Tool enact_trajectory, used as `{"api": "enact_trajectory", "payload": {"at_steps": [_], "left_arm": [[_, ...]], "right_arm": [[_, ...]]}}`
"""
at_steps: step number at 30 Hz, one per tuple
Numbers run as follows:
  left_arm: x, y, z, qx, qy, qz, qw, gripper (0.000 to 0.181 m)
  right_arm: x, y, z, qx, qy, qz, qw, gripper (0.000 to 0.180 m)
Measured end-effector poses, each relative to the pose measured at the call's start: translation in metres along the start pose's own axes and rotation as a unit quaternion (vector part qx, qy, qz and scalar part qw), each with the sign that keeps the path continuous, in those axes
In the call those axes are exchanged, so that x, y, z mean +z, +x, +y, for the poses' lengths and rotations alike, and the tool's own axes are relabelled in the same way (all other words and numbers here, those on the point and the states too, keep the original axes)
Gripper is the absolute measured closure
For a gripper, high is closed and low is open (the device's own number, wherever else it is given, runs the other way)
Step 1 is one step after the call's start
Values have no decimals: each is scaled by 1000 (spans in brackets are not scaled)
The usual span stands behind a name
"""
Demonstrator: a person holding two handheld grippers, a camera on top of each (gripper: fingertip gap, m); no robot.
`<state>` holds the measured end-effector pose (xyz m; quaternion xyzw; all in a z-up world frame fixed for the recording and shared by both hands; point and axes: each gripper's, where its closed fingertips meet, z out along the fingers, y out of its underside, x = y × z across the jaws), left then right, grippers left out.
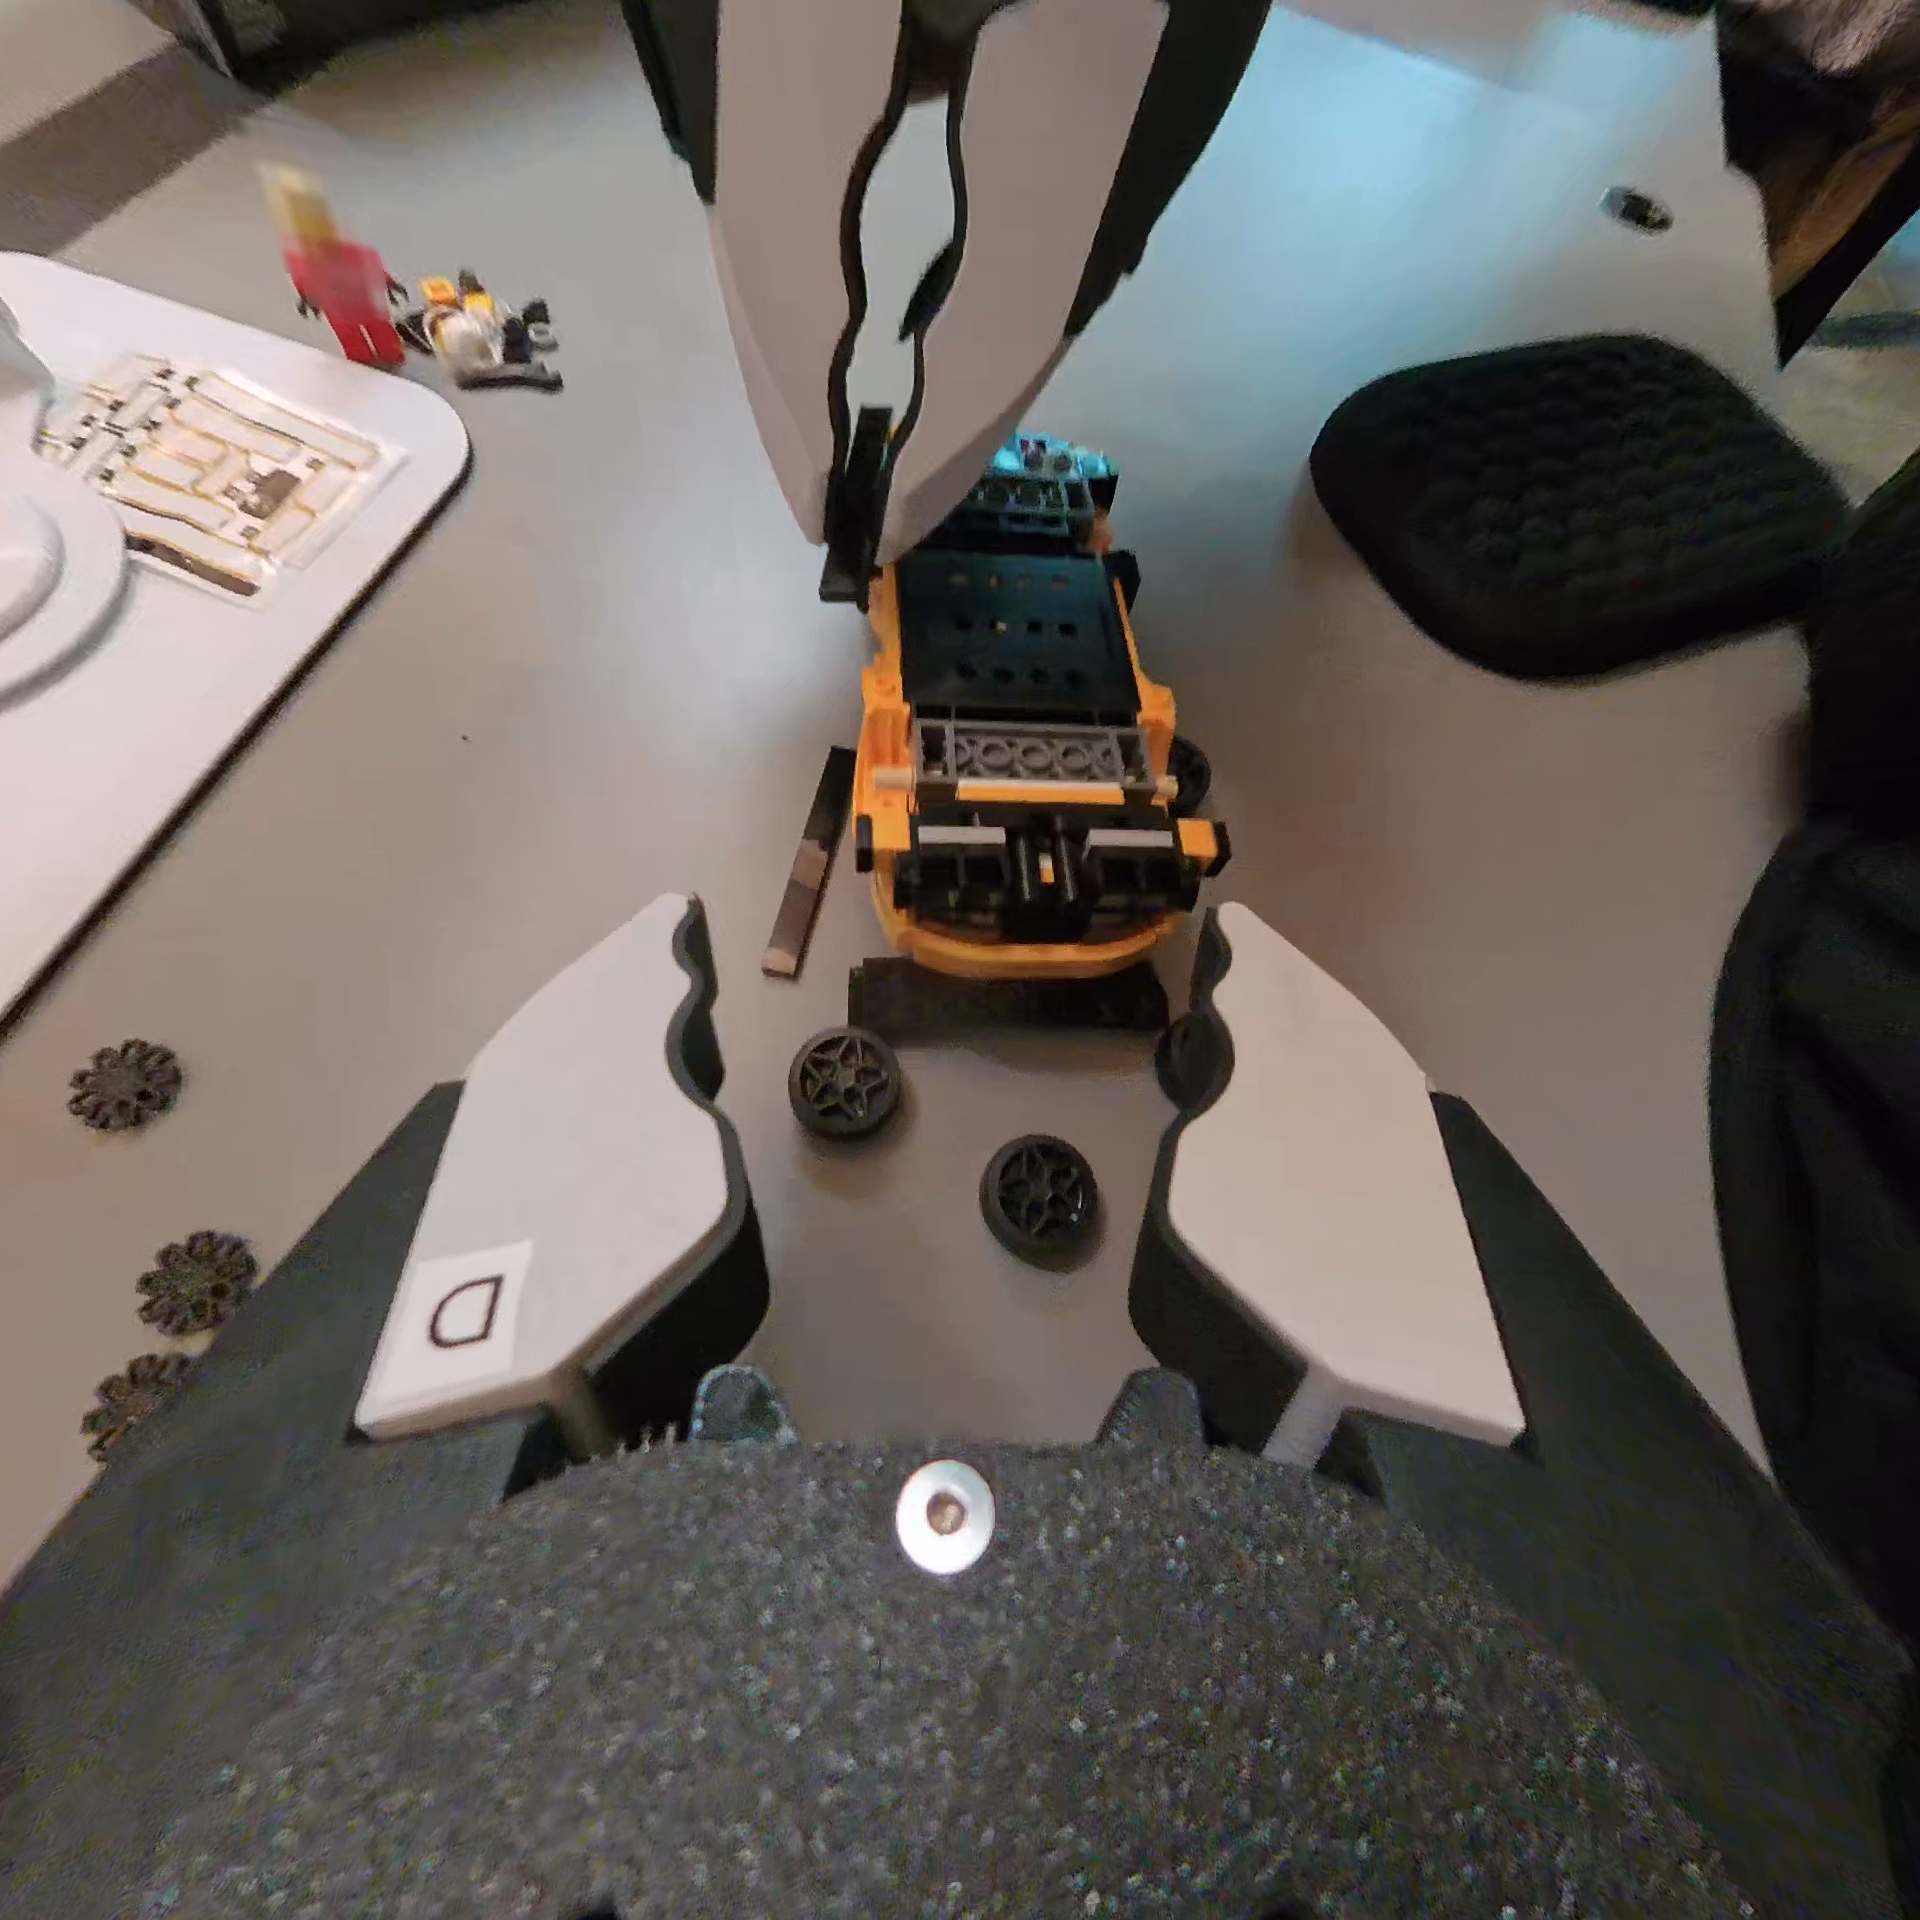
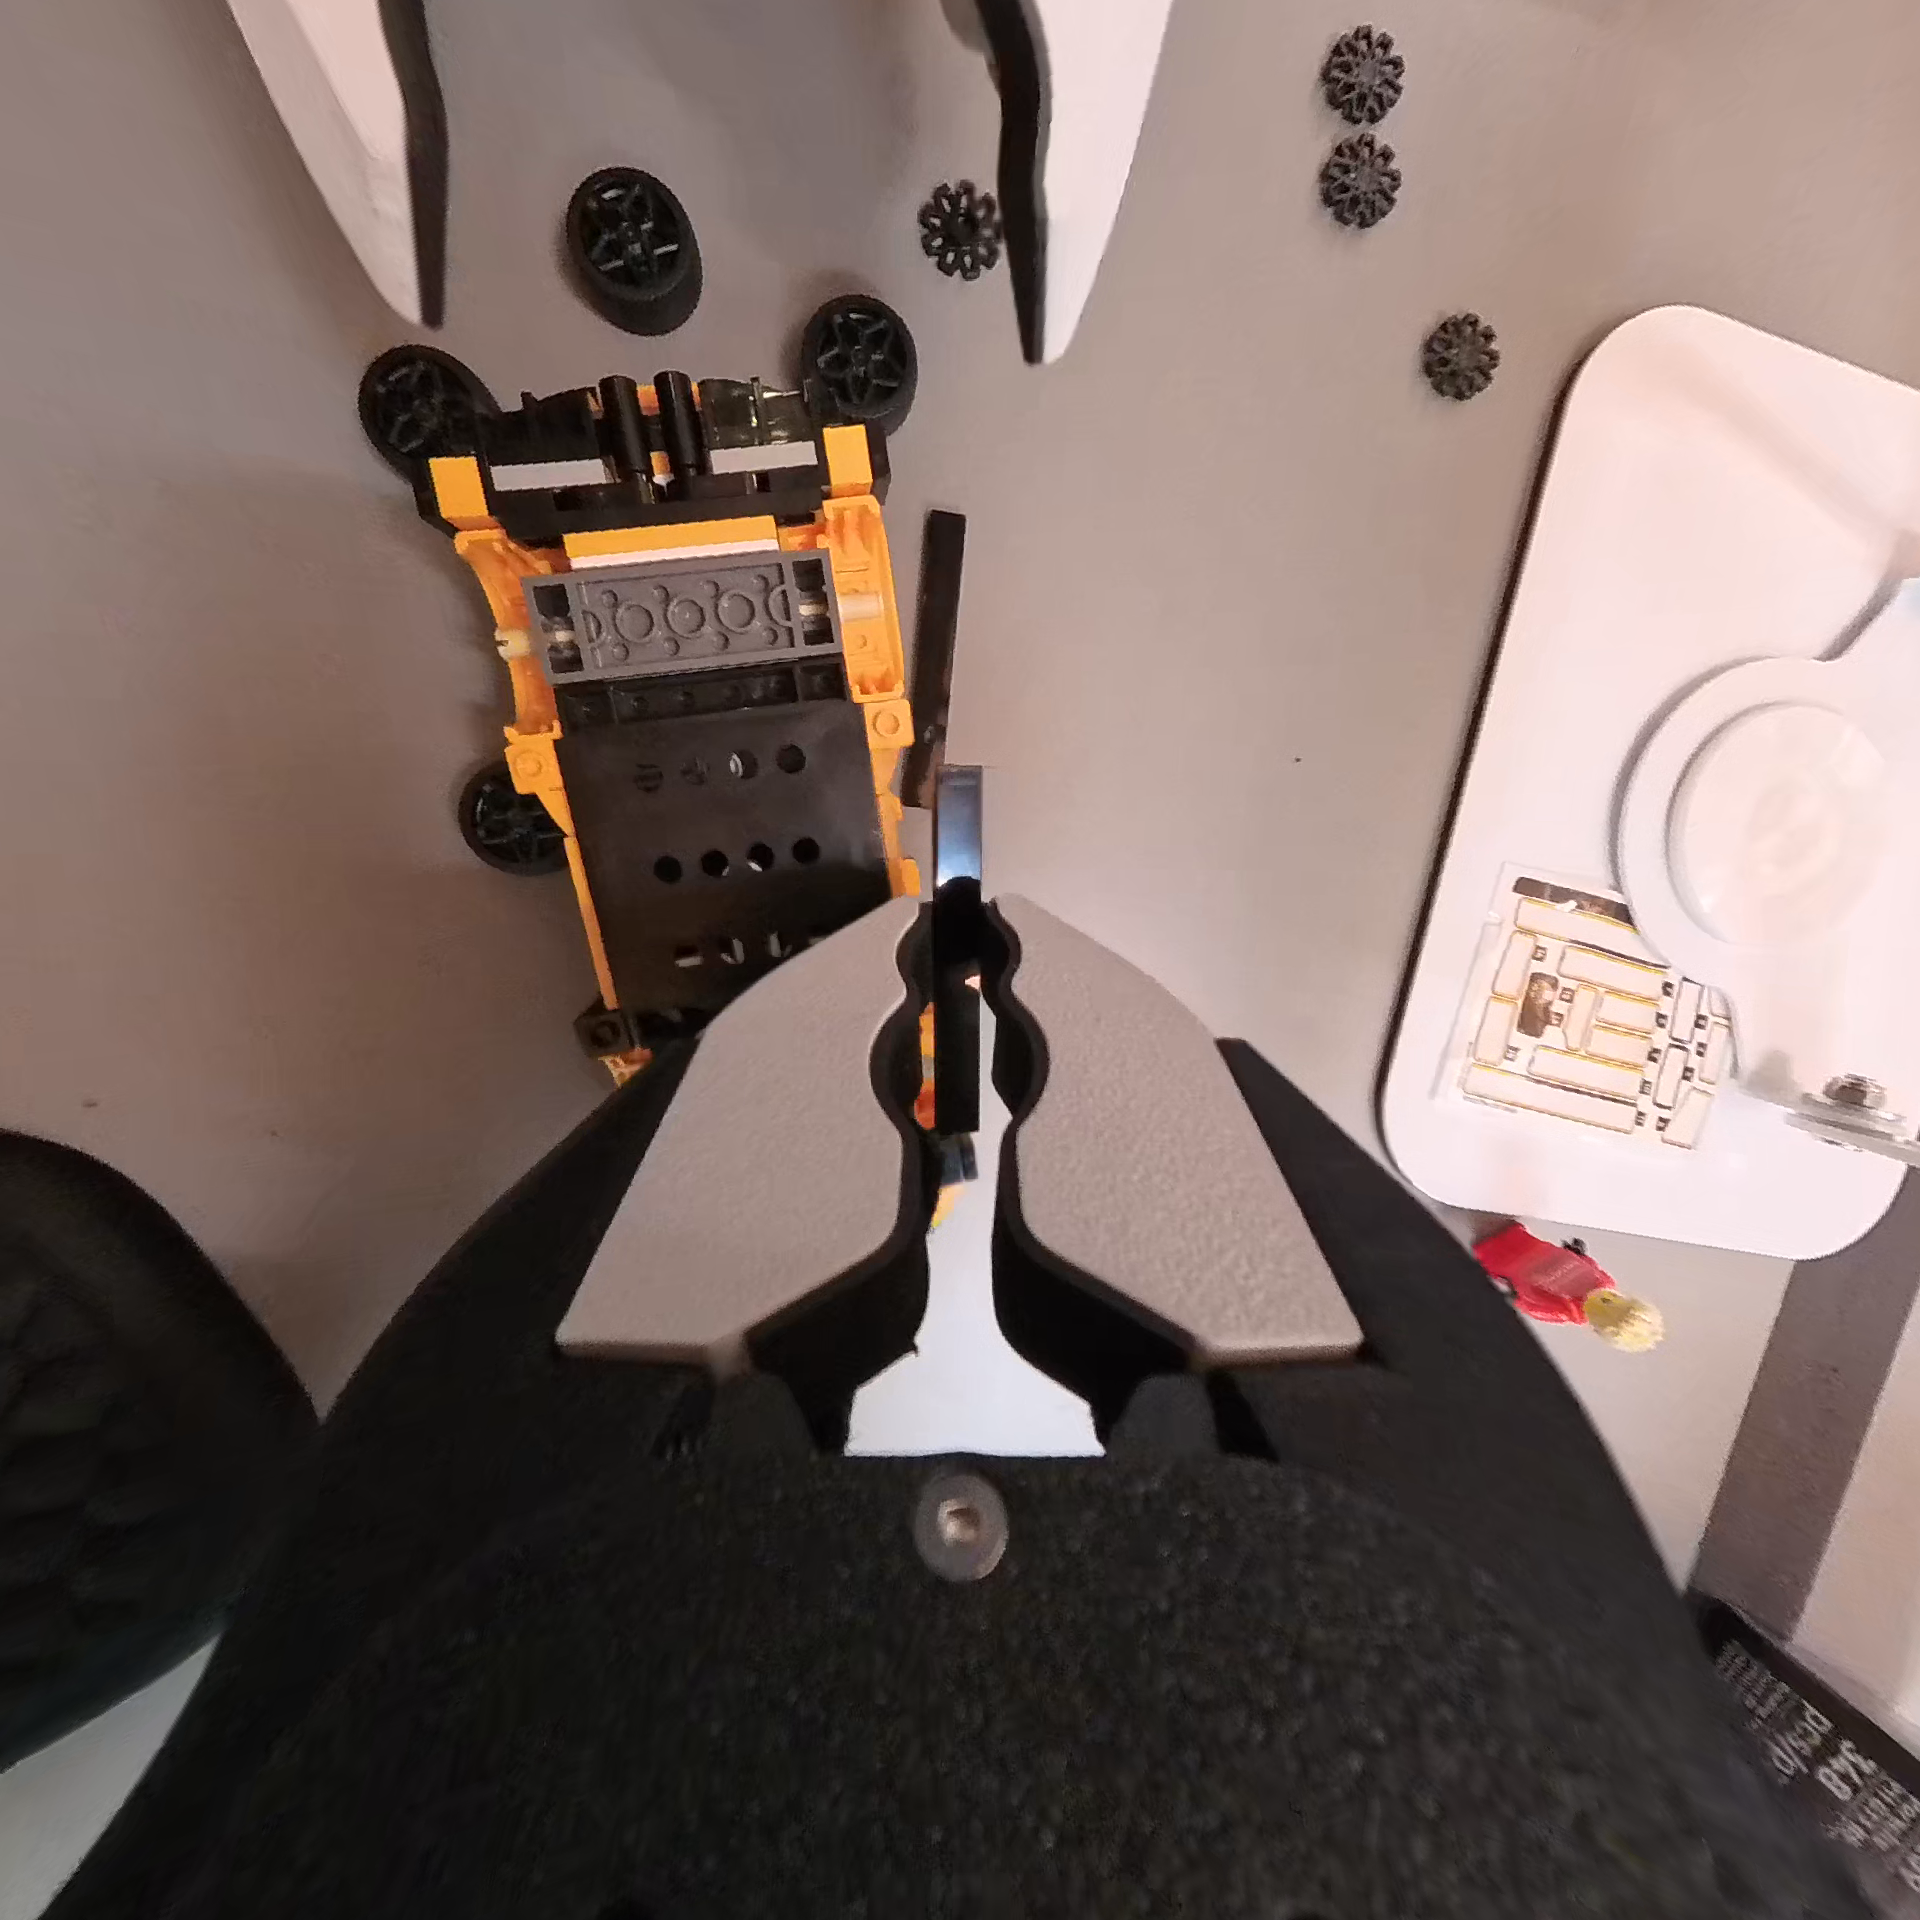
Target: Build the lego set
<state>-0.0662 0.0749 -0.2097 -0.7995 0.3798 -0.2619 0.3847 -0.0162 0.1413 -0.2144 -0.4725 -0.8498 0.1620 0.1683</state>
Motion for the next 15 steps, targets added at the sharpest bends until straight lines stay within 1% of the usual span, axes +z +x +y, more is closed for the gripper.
{"api": "enact_trajectory", "payload": {"at_steps": [9,15], "left_arm": [[24,14,14,32,-45,6,998,95],[30,15,14,33,-45,6,998,102]], "right_arm": [[5,-9,-7,-1,6,-19,1000,172],[6,-11,-10,-3,-3,-37,999,172]]}}
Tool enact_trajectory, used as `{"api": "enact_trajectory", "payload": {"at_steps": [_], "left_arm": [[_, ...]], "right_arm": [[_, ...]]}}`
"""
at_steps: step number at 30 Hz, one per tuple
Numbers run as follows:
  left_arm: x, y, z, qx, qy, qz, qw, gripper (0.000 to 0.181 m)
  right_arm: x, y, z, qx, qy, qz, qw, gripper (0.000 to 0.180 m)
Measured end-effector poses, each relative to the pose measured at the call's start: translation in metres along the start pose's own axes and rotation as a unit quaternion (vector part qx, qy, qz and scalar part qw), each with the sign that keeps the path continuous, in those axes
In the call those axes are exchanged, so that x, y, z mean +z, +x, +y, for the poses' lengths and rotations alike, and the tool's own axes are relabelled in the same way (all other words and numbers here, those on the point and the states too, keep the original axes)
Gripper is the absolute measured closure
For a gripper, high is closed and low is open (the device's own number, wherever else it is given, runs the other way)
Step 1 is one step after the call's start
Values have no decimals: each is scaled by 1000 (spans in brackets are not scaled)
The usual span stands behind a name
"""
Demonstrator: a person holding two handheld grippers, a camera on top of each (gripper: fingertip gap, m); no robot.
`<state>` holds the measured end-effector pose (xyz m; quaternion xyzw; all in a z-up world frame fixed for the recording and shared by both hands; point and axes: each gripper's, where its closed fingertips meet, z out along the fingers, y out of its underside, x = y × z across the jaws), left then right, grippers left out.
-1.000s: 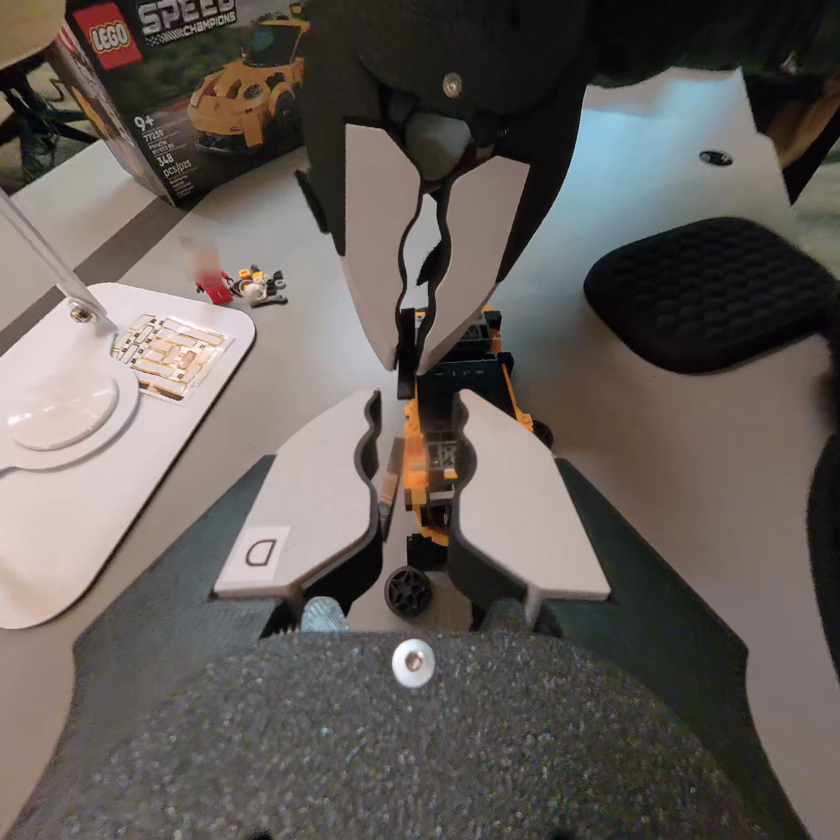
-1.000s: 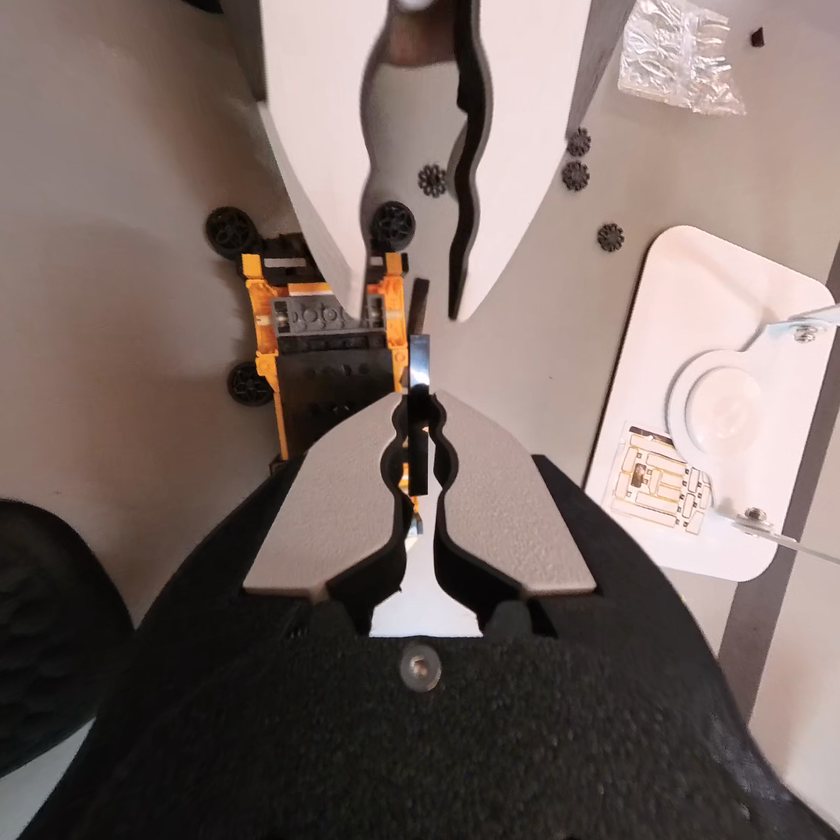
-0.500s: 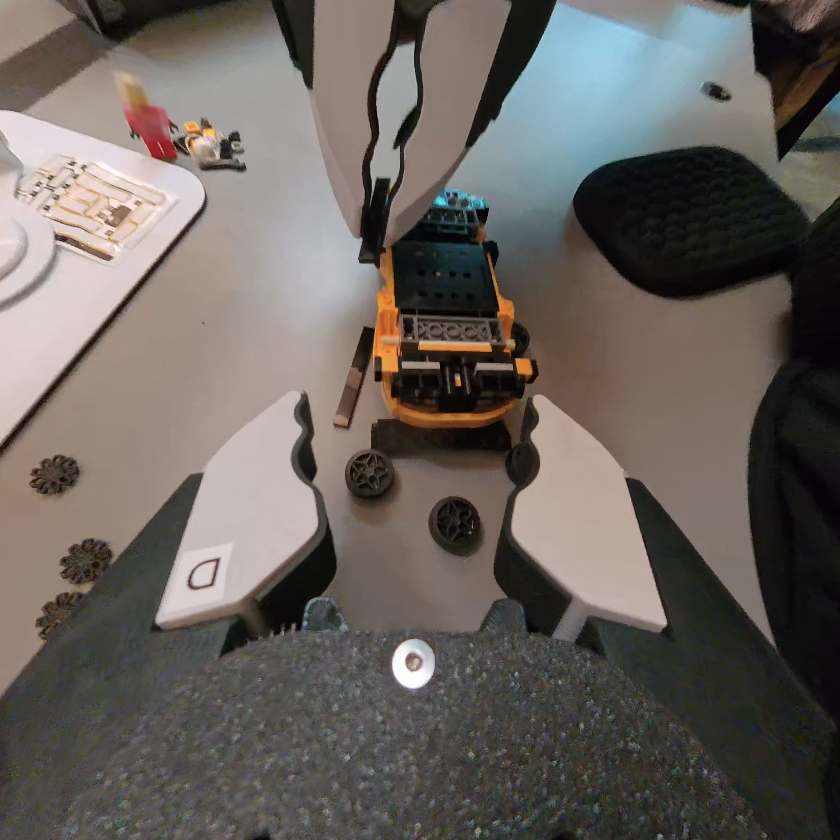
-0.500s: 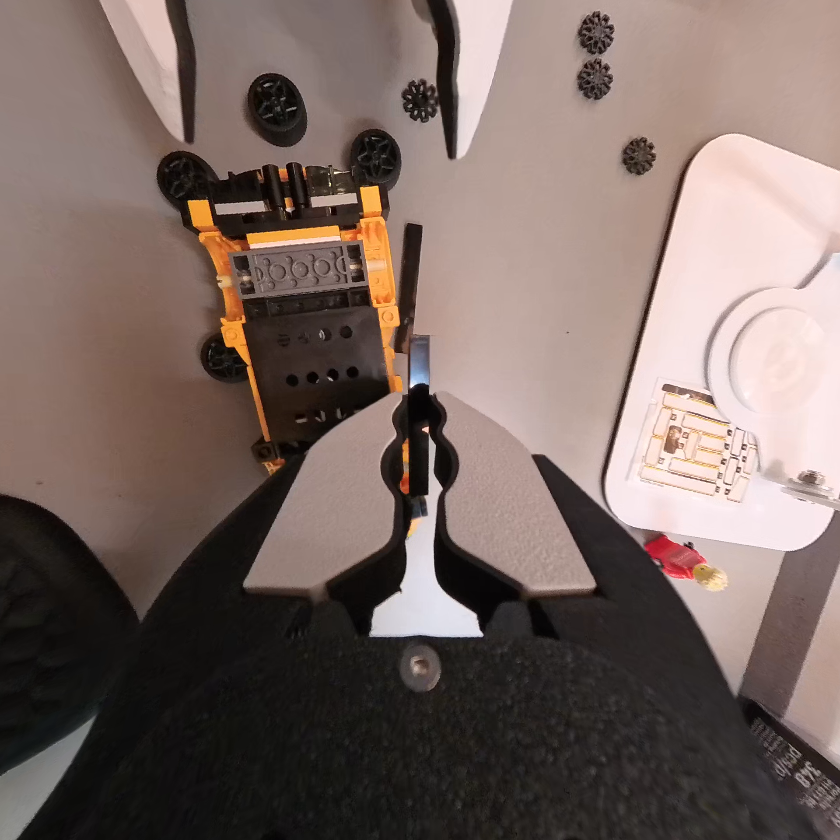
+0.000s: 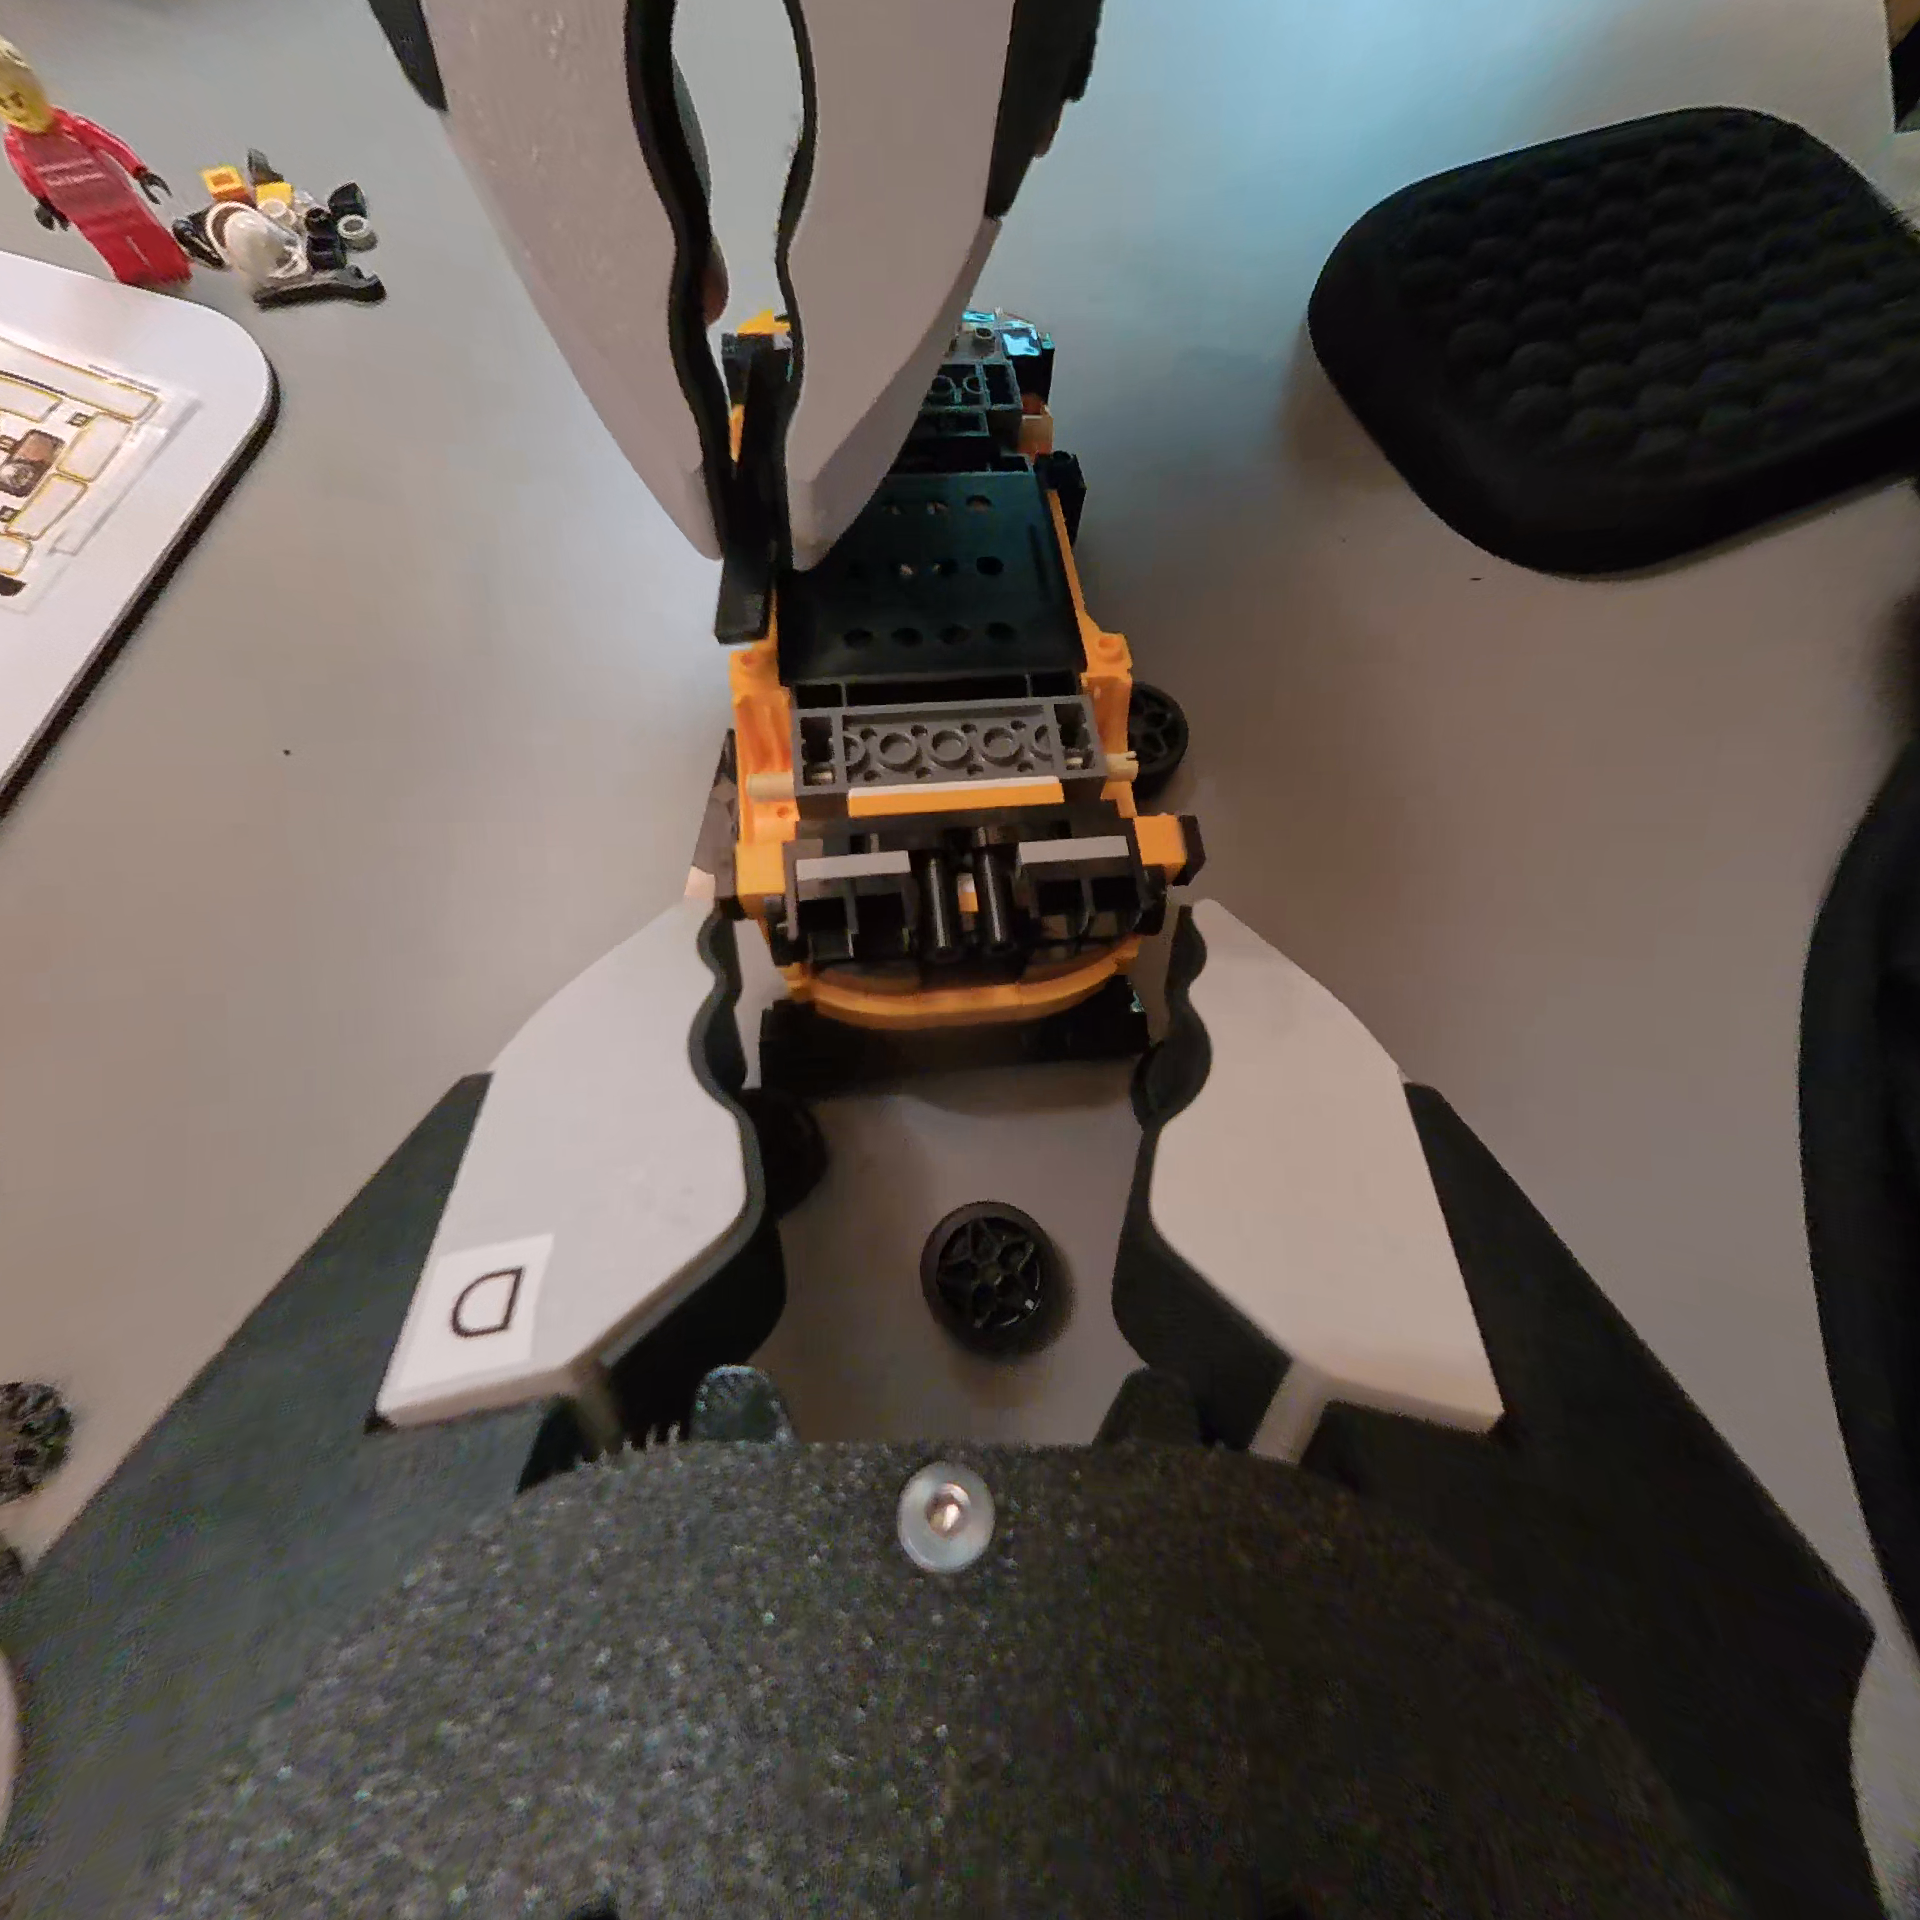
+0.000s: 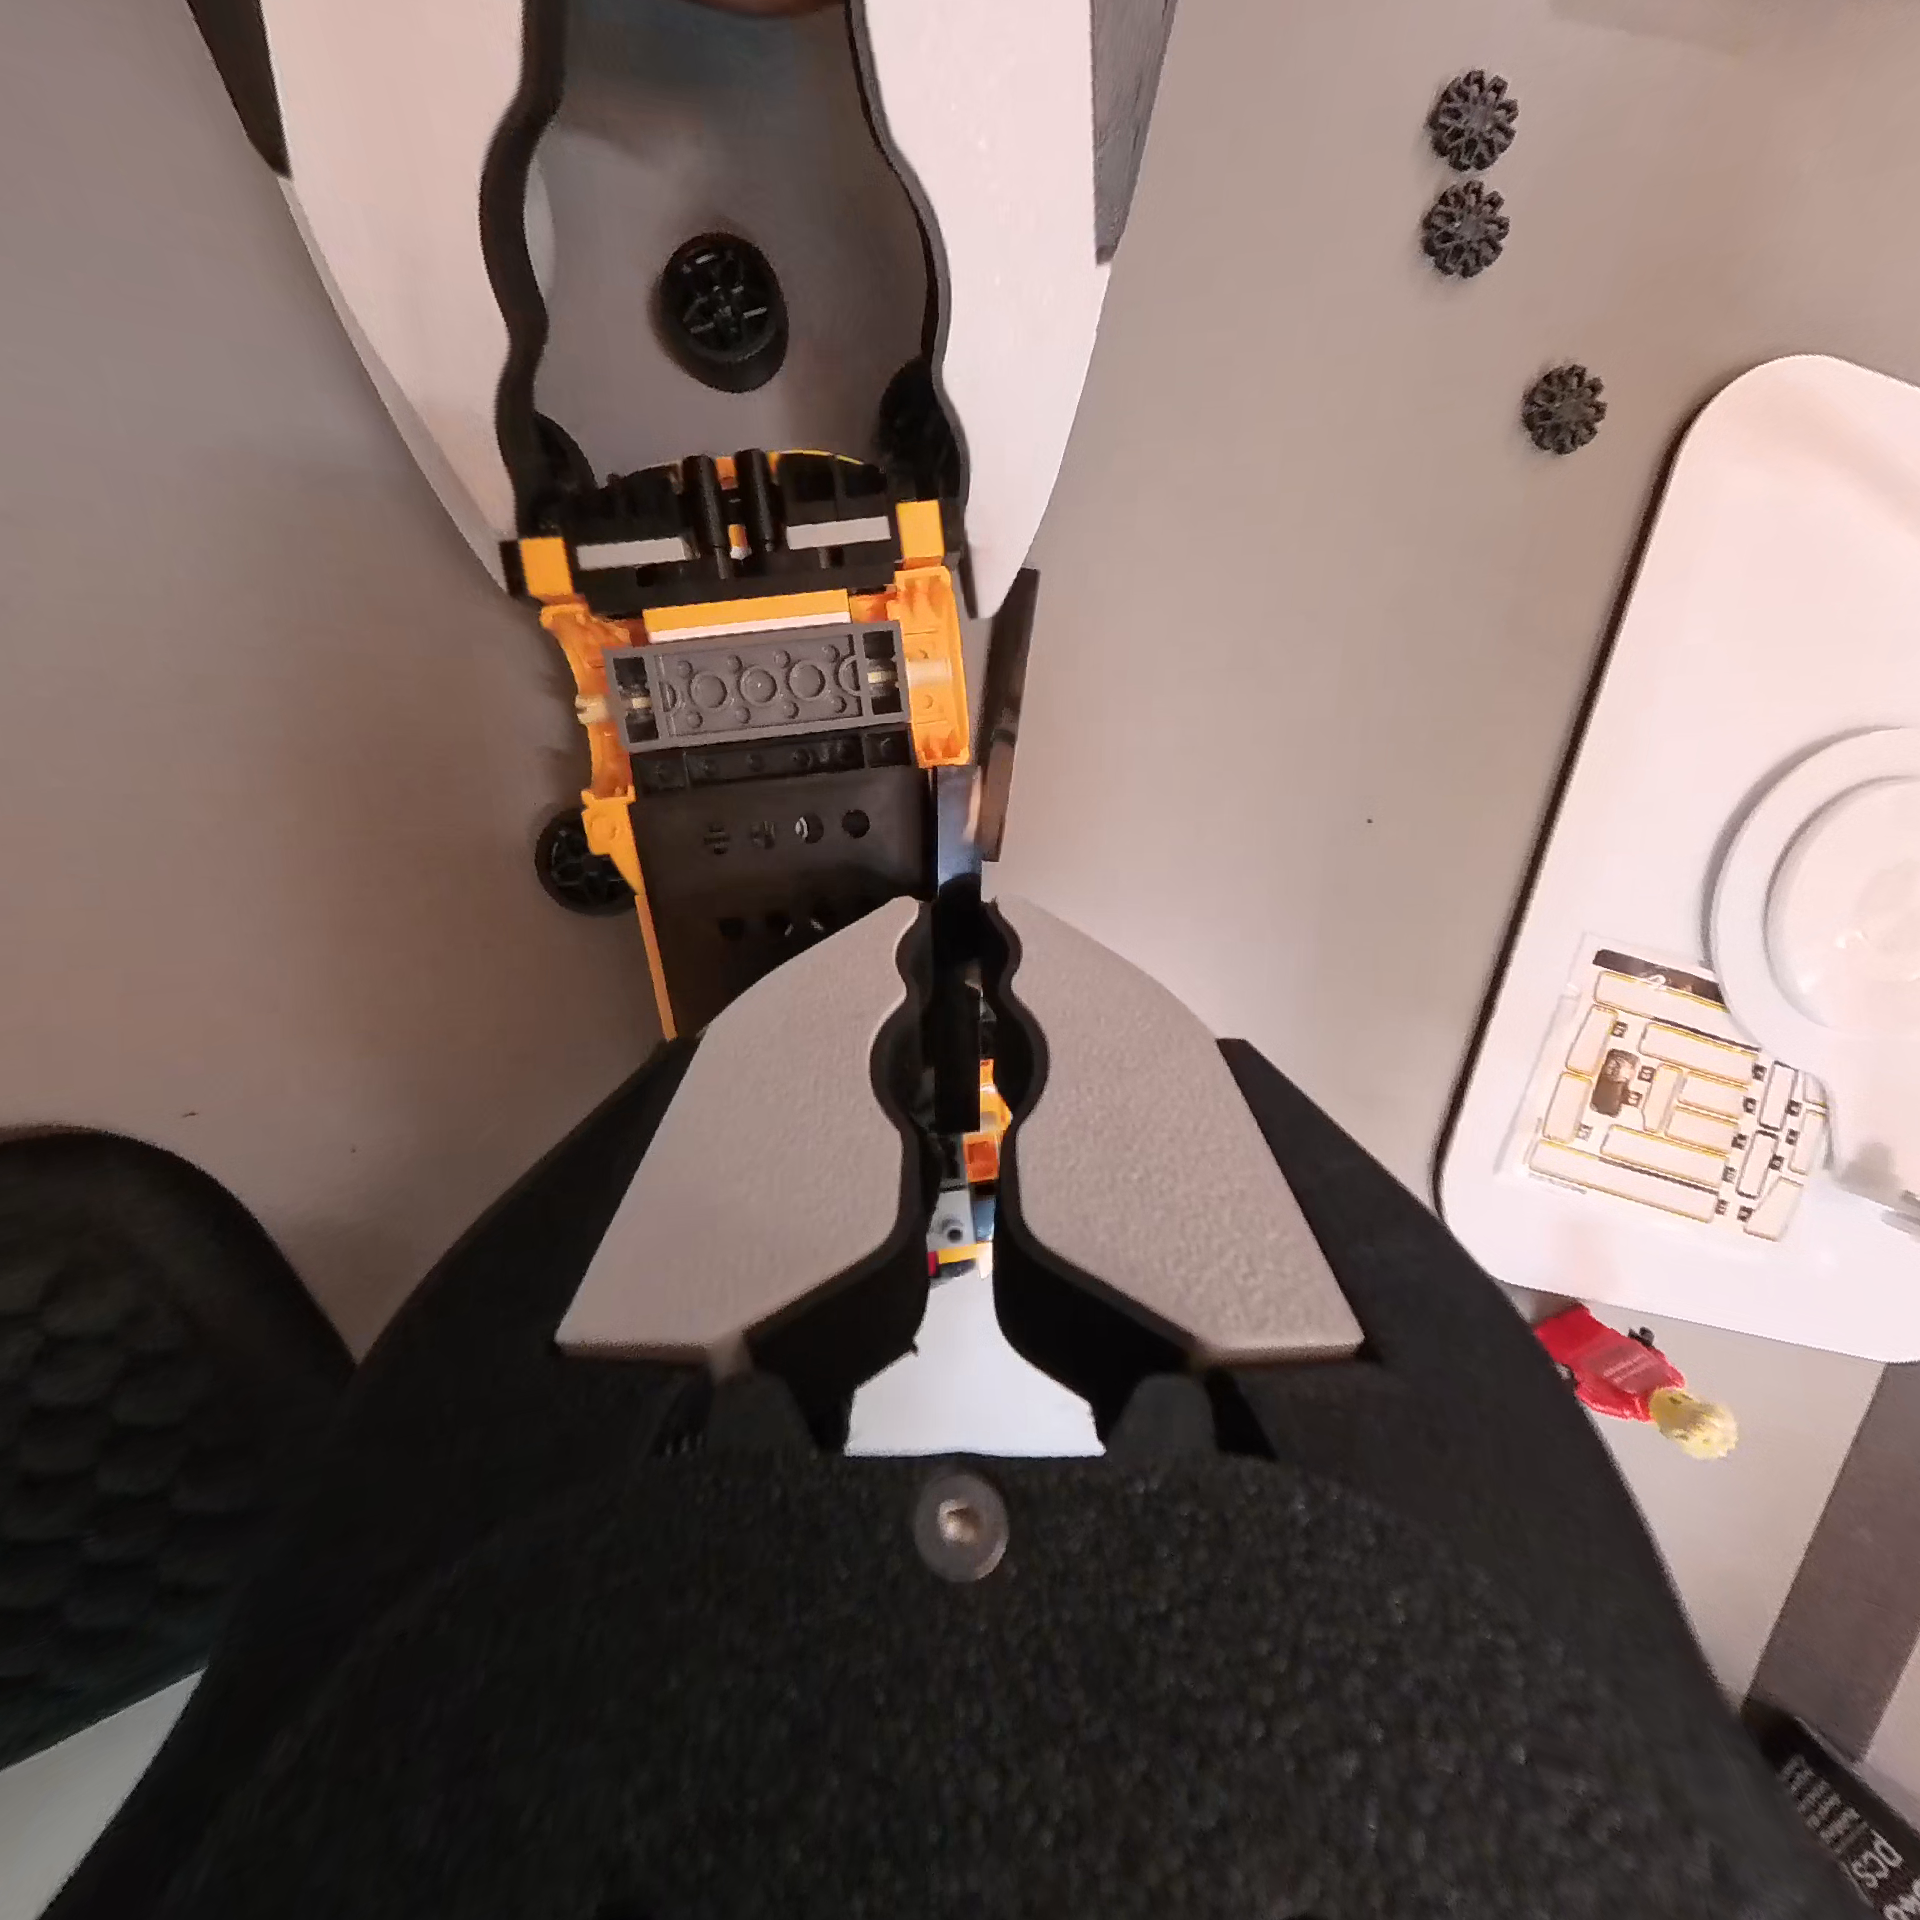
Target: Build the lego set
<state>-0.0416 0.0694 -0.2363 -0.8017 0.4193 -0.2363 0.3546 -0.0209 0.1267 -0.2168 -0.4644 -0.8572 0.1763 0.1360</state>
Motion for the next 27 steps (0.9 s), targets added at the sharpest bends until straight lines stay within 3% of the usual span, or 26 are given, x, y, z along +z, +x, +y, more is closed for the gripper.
{"api": "enact_trajectory", "payload": {"at_steps": [27], "left_arm": [[-1,-1,-3,11,22,8,1000,106]], "right_arm": [[1,-2,-6,15,-17,-81,996,171]]}}
